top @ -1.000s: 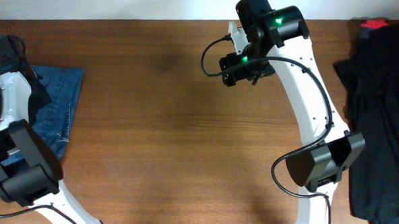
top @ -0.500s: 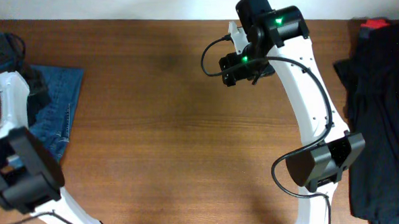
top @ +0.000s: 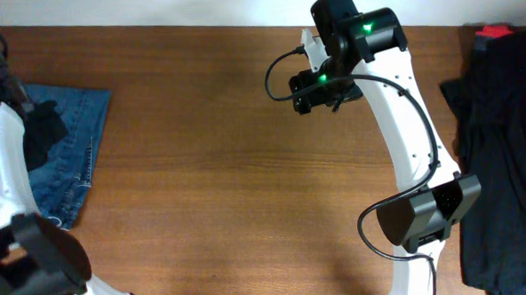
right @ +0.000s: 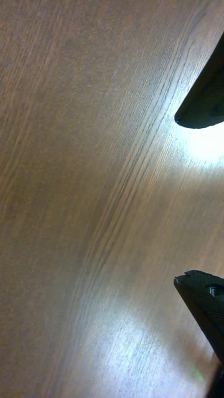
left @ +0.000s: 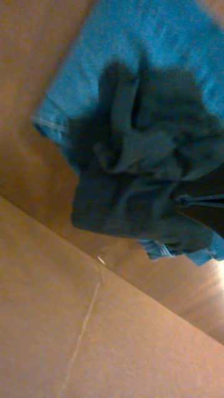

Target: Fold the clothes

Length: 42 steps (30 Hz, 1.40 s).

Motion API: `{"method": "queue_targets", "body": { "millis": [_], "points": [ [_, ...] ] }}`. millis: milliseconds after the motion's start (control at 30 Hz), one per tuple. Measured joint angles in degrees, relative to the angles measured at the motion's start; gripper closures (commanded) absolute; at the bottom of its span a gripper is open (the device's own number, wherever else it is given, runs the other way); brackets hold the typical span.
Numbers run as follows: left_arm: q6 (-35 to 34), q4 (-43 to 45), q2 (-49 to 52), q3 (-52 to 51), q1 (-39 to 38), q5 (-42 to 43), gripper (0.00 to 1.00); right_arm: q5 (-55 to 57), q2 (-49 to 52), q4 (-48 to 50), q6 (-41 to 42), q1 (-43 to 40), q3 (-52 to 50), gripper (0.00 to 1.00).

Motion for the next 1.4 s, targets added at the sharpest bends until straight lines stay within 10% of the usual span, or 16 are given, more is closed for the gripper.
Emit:
{"method": "queue_targets", "body": {
  "millis": [400, 600, 700, 900, 1067, 1400],
  "points": [
    [-0.2, 9.9, 20.6, 0.0, 0.1, -8.3, 0.99, 0.0, 0.0, -0.2, 0.0, 0.0, 0.0, 0.21],
    [0.1, 7.8, 28.9, 2.2, -1.6, -14.9, 0.83, -0.3, 0.0, -0.3, 0.1, 0.0, 0.0, 0.21],
    [0.0, 7.0, 29.8, 2.9, -2.6, -19.6, 0.73, -0.3, 0.0, -0.7, 0.1, 0.0, 0.0, 0.21],
    [0.0, 4.9, 27.8, 3.0, -3.2, -23.3, 0.13, -0.4, 0.0, -0.7, 0.1, 0.0, 0.0, 0.21],
    [0.2, 1.5, 19.4, 2.7, -4.5, -13.9, 0.01, -0.1, 0.0, 0.2, 0.1, -0.1, 0.0, 0.01],
    [0.2, 0.9, -5.8, 2.6, -8.3, 19.0, 0.01, 0.0, 0.0, 5.5, 0.3, -7.1, 0.0, 0.01]
  ]
}}
